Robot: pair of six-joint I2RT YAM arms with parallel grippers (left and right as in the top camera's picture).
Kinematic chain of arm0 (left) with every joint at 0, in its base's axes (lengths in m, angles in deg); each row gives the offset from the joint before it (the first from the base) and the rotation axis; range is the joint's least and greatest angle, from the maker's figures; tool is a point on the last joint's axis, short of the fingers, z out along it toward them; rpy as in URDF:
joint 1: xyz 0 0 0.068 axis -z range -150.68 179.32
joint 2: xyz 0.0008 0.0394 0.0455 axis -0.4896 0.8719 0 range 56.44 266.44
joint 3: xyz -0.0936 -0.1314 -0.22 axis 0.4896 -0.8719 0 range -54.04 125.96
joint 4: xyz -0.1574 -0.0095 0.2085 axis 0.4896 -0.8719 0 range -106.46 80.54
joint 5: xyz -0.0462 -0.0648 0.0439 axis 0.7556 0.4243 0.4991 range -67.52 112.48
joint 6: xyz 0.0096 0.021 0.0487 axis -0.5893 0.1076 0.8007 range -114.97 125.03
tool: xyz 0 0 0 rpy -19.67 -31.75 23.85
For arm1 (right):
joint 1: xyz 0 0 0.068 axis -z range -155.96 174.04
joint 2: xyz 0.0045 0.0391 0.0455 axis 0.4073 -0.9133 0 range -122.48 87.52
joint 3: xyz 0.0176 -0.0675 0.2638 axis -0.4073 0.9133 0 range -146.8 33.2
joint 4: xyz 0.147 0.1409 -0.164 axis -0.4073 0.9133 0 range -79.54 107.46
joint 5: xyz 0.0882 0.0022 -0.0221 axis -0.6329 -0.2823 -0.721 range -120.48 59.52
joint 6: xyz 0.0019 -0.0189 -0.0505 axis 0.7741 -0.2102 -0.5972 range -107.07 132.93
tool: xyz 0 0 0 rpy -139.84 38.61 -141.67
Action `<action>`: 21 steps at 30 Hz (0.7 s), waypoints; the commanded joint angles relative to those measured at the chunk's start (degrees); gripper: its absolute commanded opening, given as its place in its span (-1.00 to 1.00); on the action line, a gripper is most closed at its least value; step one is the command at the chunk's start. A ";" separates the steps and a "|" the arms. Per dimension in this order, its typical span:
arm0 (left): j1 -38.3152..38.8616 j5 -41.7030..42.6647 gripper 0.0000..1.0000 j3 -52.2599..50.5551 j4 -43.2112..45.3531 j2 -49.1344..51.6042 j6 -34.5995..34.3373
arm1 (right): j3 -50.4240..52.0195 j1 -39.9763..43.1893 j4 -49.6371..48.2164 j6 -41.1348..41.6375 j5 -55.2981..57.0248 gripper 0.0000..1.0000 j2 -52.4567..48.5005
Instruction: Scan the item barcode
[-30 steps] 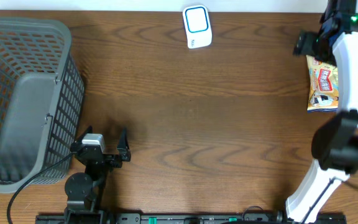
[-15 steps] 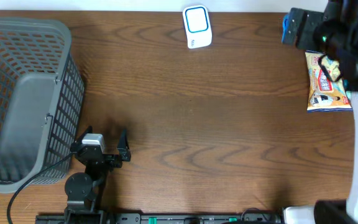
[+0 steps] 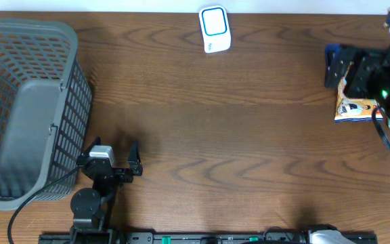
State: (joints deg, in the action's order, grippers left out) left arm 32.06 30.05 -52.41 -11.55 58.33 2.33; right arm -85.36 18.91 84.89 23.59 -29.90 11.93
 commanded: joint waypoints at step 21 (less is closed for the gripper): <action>0.20 0.57 0.96 -1.40 -1.09 -0.11 0.76 | -0.59 -0.66 15.15 -1.57 -6.97 0.98 5.57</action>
State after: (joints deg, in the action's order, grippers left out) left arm 32.06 30.05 -52.41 -11.55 58.33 2.33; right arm -85.47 18.89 100.17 23.44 -37.51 17.50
